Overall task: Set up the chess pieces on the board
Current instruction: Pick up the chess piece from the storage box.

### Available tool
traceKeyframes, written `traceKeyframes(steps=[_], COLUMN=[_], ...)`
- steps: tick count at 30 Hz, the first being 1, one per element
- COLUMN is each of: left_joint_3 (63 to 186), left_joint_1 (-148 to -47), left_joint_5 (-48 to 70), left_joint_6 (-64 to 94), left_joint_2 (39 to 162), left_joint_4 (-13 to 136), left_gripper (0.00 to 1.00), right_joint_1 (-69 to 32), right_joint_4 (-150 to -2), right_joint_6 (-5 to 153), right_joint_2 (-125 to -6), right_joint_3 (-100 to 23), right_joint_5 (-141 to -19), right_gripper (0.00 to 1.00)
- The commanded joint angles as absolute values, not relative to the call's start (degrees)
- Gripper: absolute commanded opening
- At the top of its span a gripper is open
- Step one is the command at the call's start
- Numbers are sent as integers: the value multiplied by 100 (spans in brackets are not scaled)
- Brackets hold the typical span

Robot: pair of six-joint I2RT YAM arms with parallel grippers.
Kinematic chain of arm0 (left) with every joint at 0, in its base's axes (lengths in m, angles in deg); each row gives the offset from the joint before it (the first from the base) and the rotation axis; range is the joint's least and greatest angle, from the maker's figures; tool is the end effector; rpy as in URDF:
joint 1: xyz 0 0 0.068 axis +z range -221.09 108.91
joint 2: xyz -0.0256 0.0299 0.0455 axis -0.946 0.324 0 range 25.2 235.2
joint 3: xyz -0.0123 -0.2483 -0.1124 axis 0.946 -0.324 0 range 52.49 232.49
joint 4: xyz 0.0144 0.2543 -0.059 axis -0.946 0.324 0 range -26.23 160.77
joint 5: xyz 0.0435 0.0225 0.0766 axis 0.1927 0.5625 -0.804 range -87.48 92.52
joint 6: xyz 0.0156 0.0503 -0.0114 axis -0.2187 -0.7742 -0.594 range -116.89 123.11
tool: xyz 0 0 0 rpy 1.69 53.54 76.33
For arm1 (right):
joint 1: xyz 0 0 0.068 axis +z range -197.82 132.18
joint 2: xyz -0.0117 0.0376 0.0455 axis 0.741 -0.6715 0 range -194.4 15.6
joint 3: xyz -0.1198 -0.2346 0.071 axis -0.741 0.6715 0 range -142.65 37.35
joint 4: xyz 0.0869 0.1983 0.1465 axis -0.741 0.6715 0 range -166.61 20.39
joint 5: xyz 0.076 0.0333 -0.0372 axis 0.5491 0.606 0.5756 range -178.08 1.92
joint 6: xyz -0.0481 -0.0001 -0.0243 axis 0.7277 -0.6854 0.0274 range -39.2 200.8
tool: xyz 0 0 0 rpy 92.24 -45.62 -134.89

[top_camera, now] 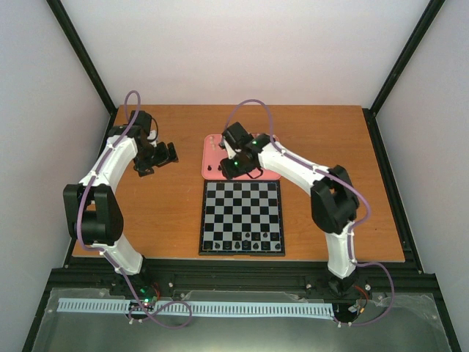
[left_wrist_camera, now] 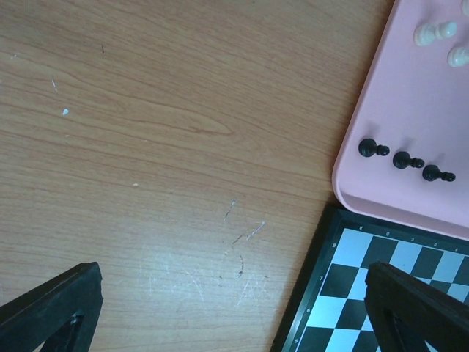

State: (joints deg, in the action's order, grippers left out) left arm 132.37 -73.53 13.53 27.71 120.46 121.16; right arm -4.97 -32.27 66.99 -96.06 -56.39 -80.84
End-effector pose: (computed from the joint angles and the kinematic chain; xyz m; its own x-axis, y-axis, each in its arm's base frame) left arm 0.3281 -0.0208 0.2653 -0.9085 -0.3703 -0.1934 -0.3079 0.9064 -0.2891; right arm 0.3049 0.2888 0.2438 -0.8014 -0.4205 -0.4254 -0.5421 0.8112 0.2195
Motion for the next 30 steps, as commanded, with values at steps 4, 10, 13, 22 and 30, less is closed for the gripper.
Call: traceKeyframes(steps=[4, 10, 13, 22, 30], left_joint_3=[13631, 13670, 13705, 13898, 13966], left_joint_1=[-7386, -7388, -7384, -7388, -7388], left_joint_5=[1355, 1345, 1344, 1368, 1400], left_joint_6=[2729, 2720, 2715, 2684, 2680], left_joint_2=[12241, 12369, 12434, 12699, 12825], left_joint_4=[12113, 12118, 12110, 12137, 12143], left_gripper=[100, 100, 100, 100, 100], right_joint_1=[-949, -1204, -1247, -1257, -1261], right_joint_4=[-2556, -2361, -2359, -2319, -2238], right_joint_6=[7023, 7154, 7244, 7375, 7336], right_joint_2=[-10976, -11785, -12035, -12393, -12614], right_joint_3=[-7191, -8054, -8278, -8551, -8740], right_joint_5=[-8144, -8003, -7841, -7596, -7657], right_gripper=[47, 46, 44, 39, 24])
